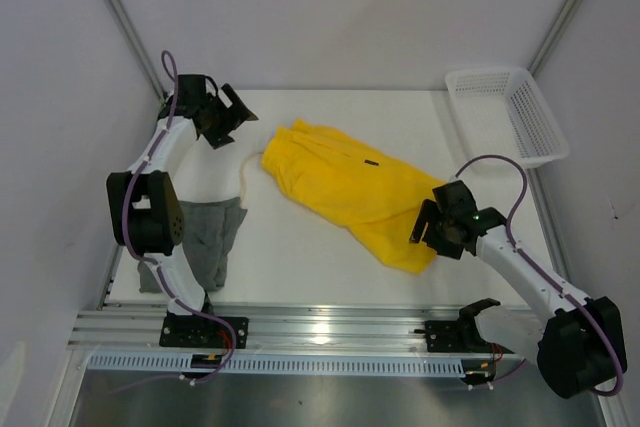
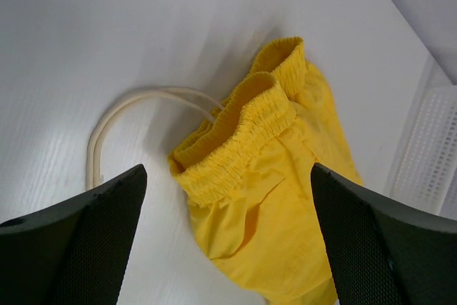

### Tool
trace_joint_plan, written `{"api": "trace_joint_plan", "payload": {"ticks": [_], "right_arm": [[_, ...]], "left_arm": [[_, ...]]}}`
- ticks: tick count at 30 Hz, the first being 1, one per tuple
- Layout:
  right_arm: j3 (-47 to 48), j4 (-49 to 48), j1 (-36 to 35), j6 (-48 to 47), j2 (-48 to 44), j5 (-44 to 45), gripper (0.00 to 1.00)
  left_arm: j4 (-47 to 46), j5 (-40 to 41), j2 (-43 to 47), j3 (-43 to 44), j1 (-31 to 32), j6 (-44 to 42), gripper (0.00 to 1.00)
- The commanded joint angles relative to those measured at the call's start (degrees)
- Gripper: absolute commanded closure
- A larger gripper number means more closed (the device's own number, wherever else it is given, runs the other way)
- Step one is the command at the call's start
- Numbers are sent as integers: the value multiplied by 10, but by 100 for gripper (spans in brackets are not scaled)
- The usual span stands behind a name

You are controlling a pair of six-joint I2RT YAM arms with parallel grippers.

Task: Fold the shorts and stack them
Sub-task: Fold the shorts

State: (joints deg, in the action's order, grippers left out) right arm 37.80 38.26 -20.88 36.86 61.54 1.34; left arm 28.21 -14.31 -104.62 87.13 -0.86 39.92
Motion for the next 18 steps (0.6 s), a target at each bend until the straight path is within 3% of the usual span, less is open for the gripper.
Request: {"api": "trace_joint_plan", "payload": {"ticks": [1,6,8,14,18], "right_arm": [[61,72,-1,25,-13,67,23],[121,39,-1,-27,11,77,24],[155,-11,-5,-98,53,6,25],[261,-127,-35,-198,184,-76,27],[355,-140,-43,-236,292,-102,27]], "left_arm": [[-11,-41,-25,43,2,-80,3],[-69,-121,-43,37,2,-86,4],[-75,-122,-42,32,21,-87,5],[-163,-131,-22,-49,24,-92,5],[-188,-151,-46,-45,24,-122,5]]}}
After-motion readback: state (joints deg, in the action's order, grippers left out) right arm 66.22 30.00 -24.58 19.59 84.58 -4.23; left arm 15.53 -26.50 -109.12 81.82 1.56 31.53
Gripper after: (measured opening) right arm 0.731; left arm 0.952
